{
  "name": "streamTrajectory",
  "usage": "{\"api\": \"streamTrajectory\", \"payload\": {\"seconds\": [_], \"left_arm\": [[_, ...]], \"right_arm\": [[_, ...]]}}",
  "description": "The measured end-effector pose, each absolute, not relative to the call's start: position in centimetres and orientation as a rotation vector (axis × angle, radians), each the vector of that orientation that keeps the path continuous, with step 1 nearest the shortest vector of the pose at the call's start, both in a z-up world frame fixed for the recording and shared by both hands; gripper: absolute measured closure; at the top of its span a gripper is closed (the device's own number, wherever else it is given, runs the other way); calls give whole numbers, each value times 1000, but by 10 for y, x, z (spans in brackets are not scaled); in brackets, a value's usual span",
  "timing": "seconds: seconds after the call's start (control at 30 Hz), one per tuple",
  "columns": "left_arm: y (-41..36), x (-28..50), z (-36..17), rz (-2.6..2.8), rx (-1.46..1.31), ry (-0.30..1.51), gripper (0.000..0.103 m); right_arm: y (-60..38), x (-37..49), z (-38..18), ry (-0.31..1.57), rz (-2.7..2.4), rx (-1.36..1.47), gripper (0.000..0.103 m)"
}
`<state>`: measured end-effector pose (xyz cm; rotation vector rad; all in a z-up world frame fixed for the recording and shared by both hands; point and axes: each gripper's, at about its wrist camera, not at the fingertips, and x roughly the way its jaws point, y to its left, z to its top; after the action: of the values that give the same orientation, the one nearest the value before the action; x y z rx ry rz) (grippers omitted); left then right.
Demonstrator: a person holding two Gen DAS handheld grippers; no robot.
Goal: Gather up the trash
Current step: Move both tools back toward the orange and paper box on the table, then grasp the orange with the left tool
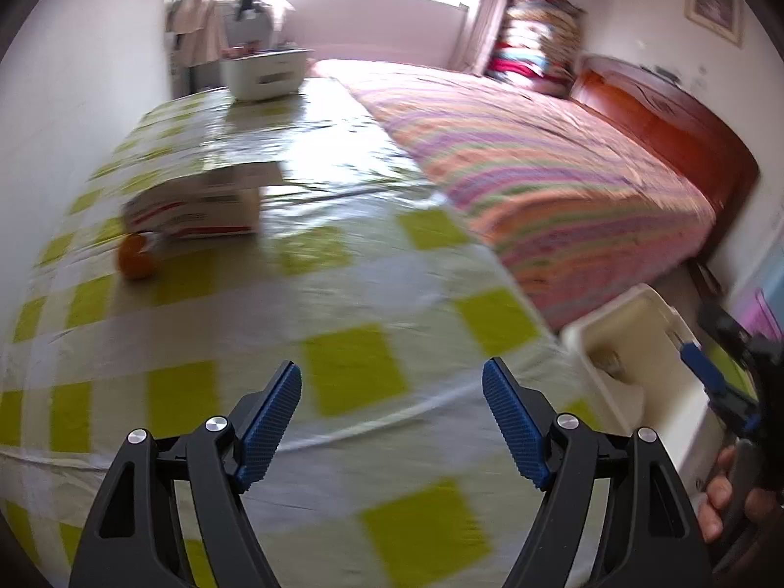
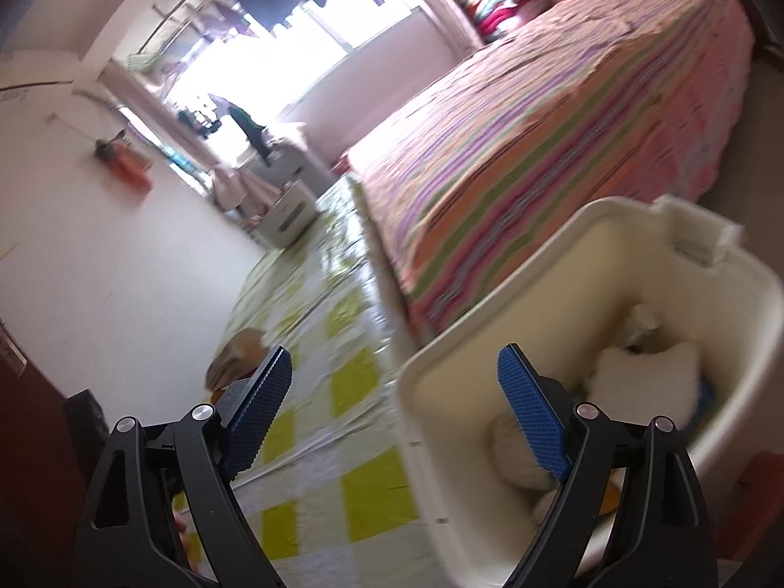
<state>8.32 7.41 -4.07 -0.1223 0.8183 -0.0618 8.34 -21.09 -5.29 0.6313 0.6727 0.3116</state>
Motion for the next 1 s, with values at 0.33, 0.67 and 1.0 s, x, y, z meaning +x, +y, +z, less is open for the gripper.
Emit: {"api": "streamTrajectory", "payload": {"seconds": [0.33,0.67,1.0], "left_arm": [[196,80,-48,133,-313,748,29],[248,106,-45,207,-370,725,29],[264,159,-61,257,-381,788,29]], "right_arm": [[-129,106,-50,727,485,543,15],[-61,158,-30,780,633,516,15],[-40,170,-41,815,702,452,15]]}}
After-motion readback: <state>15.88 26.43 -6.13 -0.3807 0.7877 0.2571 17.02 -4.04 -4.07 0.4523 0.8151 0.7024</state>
